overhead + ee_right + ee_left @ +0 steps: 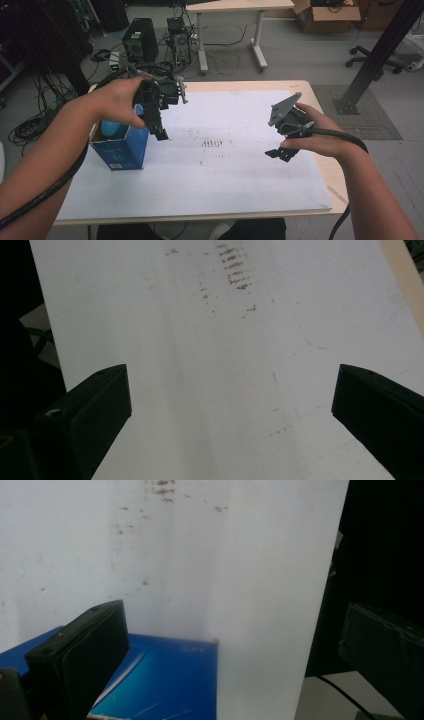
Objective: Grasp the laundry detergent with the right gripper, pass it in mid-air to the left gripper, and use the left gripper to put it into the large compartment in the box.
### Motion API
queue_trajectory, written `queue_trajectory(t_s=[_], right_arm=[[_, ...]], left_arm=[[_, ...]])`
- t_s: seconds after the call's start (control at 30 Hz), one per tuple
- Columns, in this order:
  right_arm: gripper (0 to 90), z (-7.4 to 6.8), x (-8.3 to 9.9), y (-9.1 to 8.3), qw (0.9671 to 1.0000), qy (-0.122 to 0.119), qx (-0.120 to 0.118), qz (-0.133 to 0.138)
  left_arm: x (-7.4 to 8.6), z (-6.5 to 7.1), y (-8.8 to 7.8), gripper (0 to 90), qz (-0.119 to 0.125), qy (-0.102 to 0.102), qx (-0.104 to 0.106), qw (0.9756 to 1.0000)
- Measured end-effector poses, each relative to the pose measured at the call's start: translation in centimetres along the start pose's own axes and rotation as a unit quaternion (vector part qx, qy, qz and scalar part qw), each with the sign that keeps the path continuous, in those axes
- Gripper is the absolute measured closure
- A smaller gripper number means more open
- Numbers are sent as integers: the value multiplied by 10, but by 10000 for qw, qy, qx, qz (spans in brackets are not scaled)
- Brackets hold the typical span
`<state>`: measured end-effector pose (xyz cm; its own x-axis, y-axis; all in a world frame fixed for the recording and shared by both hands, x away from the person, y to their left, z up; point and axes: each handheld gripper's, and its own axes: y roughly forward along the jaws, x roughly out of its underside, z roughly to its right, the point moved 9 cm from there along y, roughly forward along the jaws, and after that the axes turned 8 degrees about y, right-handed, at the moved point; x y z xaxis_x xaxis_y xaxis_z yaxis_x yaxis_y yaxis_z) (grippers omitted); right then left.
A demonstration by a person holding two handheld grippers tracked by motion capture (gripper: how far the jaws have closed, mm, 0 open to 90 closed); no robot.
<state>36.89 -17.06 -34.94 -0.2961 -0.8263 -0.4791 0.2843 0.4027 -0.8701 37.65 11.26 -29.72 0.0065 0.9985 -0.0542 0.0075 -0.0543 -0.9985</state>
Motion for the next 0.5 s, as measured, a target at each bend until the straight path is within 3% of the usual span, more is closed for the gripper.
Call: queue_trajectory(t_s=[0.2,0.5], right_arm=[[27,-6,1,6,9995,-103,-40,-308],[28,-1,2,8,9980,-195,-110,-598]], left_arm=[[1,8,13,2,-294,161,40,9994],[-3,4,18,2,-293,196,75,9994]])
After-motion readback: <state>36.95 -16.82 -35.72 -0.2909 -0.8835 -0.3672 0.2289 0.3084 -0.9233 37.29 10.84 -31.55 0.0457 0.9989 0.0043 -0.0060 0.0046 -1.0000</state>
